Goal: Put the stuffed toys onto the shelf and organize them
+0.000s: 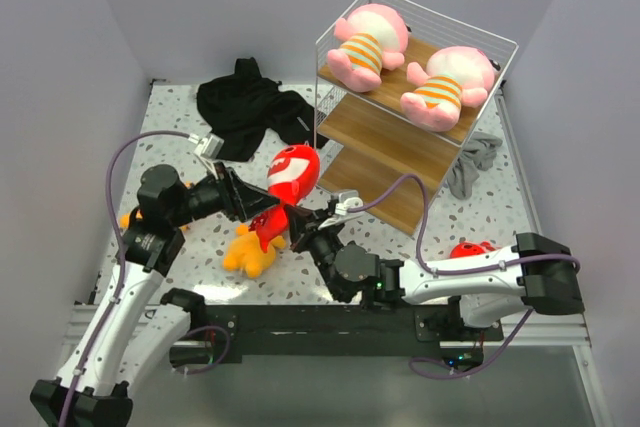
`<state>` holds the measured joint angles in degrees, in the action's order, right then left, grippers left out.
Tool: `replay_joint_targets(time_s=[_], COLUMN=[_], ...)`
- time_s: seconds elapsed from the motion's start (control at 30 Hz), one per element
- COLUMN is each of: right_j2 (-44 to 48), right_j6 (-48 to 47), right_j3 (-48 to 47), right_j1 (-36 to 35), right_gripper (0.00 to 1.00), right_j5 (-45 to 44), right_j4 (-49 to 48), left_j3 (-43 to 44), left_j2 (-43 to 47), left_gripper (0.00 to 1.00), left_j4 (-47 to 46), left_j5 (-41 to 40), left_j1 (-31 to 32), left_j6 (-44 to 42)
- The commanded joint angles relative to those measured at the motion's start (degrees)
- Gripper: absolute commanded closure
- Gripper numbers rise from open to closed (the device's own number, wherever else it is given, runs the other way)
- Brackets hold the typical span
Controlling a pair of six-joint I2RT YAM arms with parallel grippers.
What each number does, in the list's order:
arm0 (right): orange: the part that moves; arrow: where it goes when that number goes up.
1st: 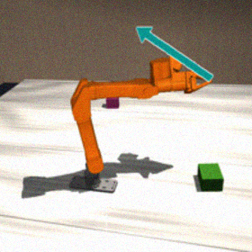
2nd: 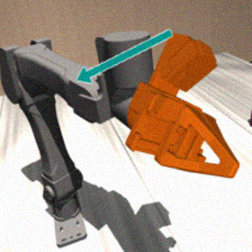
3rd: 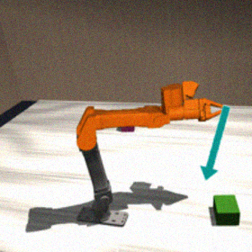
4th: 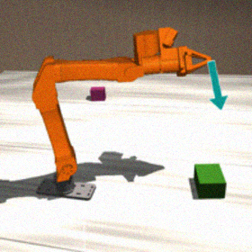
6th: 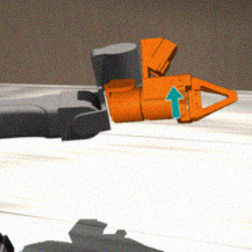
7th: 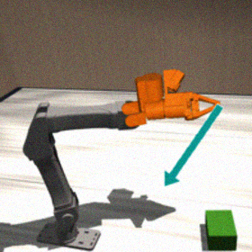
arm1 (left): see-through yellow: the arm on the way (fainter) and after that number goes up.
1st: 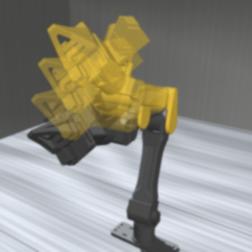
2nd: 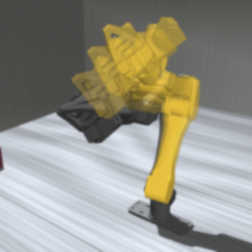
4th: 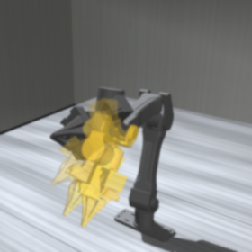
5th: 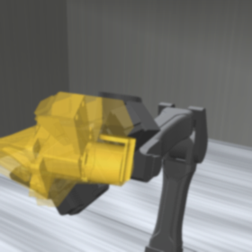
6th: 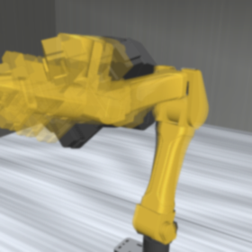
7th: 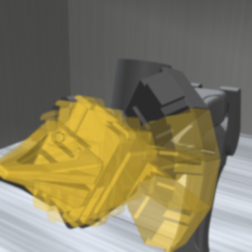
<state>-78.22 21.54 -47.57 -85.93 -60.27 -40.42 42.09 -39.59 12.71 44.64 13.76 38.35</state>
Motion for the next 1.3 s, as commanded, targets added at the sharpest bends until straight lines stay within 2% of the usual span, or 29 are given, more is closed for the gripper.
replay_joint_targets(time_s=[0.0, 0.03, 0.07, 0.1, 0.17, 0.2, 0.37, 0.4, 0.47, 0.53, 0.63, 0.8, 0.9, 1.0, 1.1, 1.27], right_j2=[-1.0, -1.1, -1.1, -1.0, 0.1, 0.8, 8.9, 10.8, 16.0, 19.6, 26.3, 30.4, 30.0, 29.3, 29.1, 30.2], right_j6=[0.7, 0.9, 1.0, 1.0, 0.9, 1.0, 1.7, 1.5, 0.3, -2.0, -7.5, -14.5, -17.9, -20.3, -21.2, -25.2], right_j3=[-2.5, -2.6, -2.6, -2.7, -3.0, -3.0, -3.7, -3.7, -3.4, -3.1, -3.4, -11.4, -16.6, -20.4, -23.2, -25.3], right_j1=[-0.3, -0.3, -0.4, -0.3, -0.3, -0.3, -0.3, -0.3, -0.3, -0.3, -0.3, -0.4, -0.3, -0.3, -0.4, -0.3], right_gripper=[1.0, 1.0, 1.0, 1.0, 0.94, 0.83, 0.49, 0.37, 0.25, 0.14, 0.03, 0.01, 0.01, 0.01, 0.01, 0.01], right_j5=[-0.6, 0.1, 0.8, 1.4, 3.8, 4.5, 7.3, 8.0, 9.8, 12.6, 18.9, 27.2, 31.4, 37.0, 42.2, 46.5], right_j4=[-4.2, -4.1, -3.5, -3.0, -0.1, 1.6, 20.1, 23.0, 30.0, 33.1, 35.9, 42.4, 46.5, 48.4, 48.9, 48.8], left_j3=[0.0, 0.1, 0.8, 1.5, 3.8, 4.4, 8.3, 8.8, 10.3, 11.3, 12.0, 14.1, 15.6, 18.2, 20.0, 22.2], left_j2=[-1.5, -1.8, -1.9, -2.1, -2.5, -2.6, -3.6, -3.6, -4.3, -5.5, -6.3, -6.9, -8.5, -11.0, -14.0, -18.6], left_gripper=[0.6, 0.7, 0.91, 1.0, 1.0, 1.0, 1.0, 1.0, 1.0, 1.0, 1.0, 1.0, 1.0, 1.0, 1.0, 1.0], left_j4=[-3.7, -3.7, -3.2, -1.4, 0.7, 2.3, 4.4, 5.1, 6.1, 6.8, 6.8, 7.5, 6.5, 5.2, 2.9, -1.5], left_j5=[-4.6, -5.6, -6.4, -7.2, -9.0, -9.3, -9.5, -9.7, -10.8, -11.0, -12.6, -18.4, -24.8, -32.6, -41.2, -46.7], left_j1=[5.0, 5.5, 6.1, 6.2, 6.4, 6.5, 6.5, 6.5, 6.5, 7.1, 9.2, 15.1, 22.1, 31.6, 37.0, 41.3], left_j6=[0.6, 0.5, 0.1, -1.0, -2.5, -4.1, -8.5, -10.2, -11.6, -13.1, -14.3, -15.4, -15.8, -16.7, -18.3, -22.0])
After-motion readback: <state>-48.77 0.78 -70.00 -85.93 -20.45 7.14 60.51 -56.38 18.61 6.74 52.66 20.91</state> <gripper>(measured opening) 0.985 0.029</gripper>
